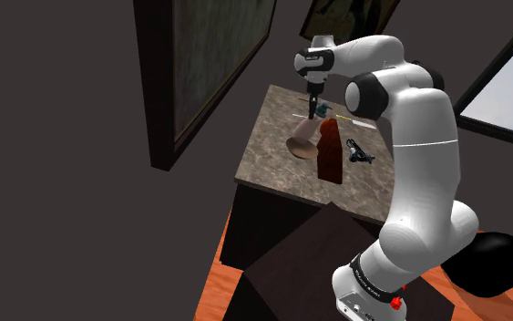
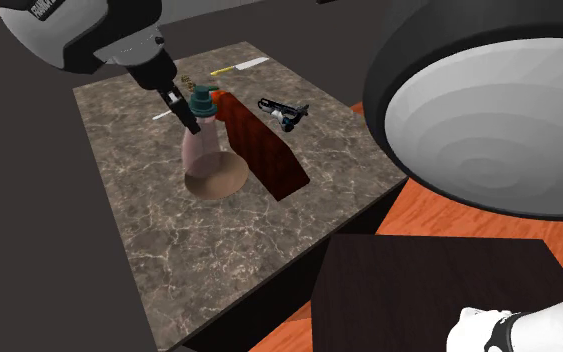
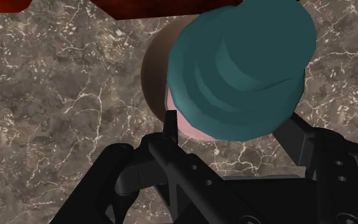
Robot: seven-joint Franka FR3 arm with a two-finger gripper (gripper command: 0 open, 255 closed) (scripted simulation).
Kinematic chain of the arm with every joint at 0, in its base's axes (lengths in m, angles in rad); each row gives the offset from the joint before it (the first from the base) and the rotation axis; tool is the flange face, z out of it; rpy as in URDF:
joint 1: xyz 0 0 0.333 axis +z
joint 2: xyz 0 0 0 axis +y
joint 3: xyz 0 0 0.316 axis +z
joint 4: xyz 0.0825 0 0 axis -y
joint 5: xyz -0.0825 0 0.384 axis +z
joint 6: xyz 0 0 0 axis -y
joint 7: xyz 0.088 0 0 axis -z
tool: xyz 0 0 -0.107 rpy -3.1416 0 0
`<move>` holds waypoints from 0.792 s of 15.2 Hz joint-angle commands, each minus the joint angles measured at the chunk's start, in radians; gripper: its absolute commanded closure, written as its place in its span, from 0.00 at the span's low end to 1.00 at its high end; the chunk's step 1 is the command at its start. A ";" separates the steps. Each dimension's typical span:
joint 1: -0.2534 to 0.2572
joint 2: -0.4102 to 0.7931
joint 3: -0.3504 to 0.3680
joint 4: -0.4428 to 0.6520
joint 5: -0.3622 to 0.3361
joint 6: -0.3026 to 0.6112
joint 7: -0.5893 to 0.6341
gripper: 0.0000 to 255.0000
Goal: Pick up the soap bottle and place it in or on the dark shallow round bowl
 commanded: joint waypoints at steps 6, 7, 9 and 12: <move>-0.001 0.031 0.007 -0.044 0.008 0.074 0.006 1.00; -0.001 0.035 0.008 -0.049 0.009 0.082 0.007 1.00; -0.001 0.035 0.008 -0.048 0.009 0.082 0.007 1.00; -0.001 0.035 0.008 -0.048 0.009 0.082 0.007 1.00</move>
